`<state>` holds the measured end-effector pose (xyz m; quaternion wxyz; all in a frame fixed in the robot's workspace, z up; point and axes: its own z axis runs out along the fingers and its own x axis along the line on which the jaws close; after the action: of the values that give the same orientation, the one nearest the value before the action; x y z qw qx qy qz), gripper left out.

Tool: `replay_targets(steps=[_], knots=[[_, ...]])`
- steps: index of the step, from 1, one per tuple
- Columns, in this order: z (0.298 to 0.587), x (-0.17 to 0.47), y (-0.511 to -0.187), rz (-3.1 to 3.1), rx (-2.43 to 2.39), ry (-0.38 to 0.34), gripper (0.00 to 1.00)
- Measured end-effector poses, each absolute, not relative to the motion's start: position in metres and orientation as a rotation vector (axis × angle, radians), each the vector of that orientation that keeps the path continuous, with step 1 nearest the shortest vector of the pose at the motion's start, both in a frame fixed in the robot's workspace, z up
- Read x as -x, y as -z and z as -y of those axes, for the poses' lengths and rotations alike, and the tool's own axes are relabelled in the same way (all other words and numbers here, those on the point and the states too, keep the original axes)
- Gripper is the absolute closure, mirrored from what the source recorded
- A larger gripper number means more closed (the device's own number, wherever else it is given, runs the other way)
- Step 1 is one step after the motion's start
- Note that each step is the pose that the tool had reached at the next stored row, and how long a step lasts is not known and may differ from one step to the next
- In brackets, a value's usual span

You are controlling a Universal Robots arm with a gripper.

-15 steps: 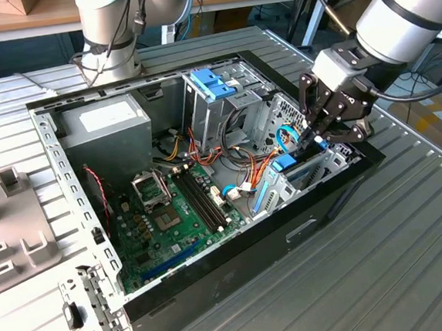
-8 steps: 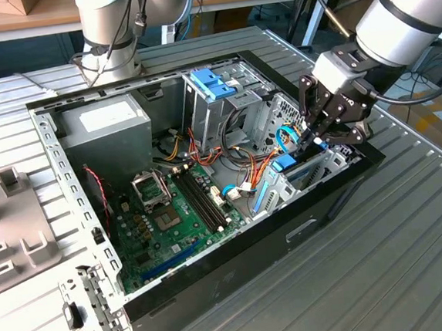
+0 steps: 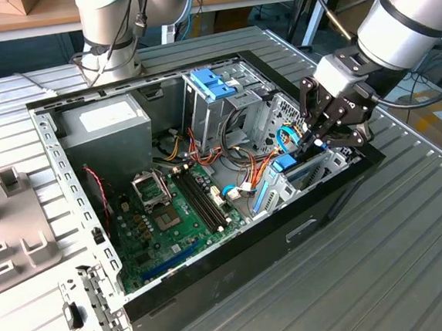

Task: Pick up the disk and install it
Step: 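Insert the second disk wire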

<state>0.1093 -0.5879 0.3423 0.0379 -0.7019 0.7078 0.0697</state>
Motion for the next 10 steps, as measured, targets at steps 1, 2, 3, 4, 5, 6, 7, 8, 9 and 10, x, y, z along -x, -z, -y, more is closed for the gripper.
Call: replay_targets(steps=[1, 2, 3, 4, 5, 6, 7, 8, 9, 10], knots=[[0.5879, -0.1093, -0.342, -2.172, 2.154, -0.214, 0.84], [0.588, -0.1093, -0.3419, -2.172, 2.154, -0.214, 0.84], [0.588, -0.1093, -0.3417, -2.172, 2.154, -0.214, 0.84], [0.588, -0.1093, -0.3416, -2.171, 2.153, -0.214, 0.84], [0.588, -0.1093, -0.3416, -2.171, 2.154, -0.214, 0.84], [0.588, -0.1094, -0.3415, -2.171, 2.153, -0.214, 0.83], [0.588, -0.1093, -0.3414, -2.171, 2.153, -0.214, 0.83], [0.588, -0.1094, -0.3411, -2.171, 2.153, -0.215, 0.83], [0.588, -0.1094, -0.3411, -2.171, 2.153, -0.215, 0.77], [0.588, -0.1093, -0.3414, -2.171, 2.153, -0.214, 0.7]])
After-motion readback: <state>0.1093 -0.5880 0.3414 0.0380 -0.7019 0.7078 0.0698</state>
